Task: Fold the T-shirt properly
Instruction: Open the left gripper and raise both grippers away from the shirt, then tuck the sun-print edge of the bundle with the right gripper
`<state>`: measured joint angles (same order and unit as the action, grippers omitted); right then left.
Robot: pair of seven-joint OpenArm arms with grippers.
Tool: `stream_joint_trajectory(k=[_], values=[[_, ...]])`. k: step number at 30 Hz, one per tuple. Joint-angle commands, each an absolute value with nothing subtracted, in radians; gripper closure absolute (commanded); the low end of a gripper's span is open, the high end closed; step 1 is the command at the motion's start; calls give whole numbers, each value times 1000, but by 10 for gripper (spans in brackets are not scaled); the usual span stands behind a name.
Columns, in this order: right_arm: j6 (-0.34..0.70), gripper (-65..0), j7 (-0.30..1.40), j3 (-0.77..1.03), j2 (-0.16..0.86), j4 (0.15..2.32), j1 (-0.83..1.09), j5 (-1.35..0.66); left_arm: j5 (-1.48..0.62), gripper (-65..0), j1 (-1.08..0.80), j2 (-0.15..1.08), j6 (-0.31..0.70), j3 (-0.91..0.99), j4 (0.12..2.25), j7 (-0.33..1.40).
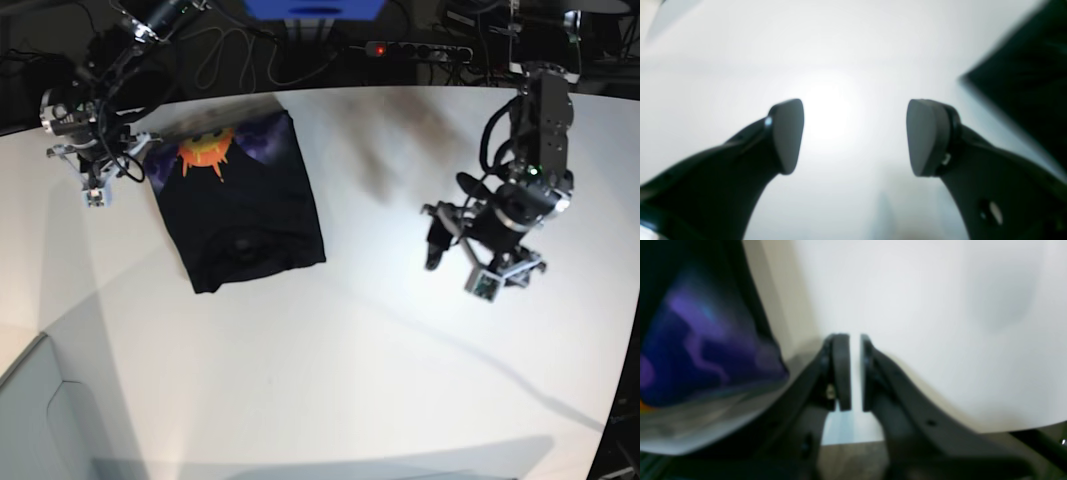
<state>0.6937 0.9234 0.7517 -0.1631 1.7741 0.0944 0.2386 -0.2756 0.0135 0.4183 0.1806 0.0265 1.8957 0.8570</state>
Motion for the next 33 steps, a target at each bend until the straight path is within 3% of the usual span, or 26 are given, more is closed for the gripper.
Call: stream_joint_trajectory(k=[1,10,23,26,30,33], values=[[698,0,900,731,-157,1794,97,220,-283,-460,-1,423,177,73,1910,837],[698,-1,900,610,-157,1804,151,220,-285,-459,-185,392,179,334,1897,837],[698,-1,900,608,-157,1945,263,84,-285,-457,-271,394,179,398,1903,835],[698,-2,901,607,-157,1942,259,85,-285,-375,-294,394,179,398,1906,835],[698,-2,906,565,-157,1943,268,85,-285,-178,-323,390,179,440,1906,835],[698,-2,900,533,-157,1943,295,82,-285,-79,-331,349,179,515,1906,835]])
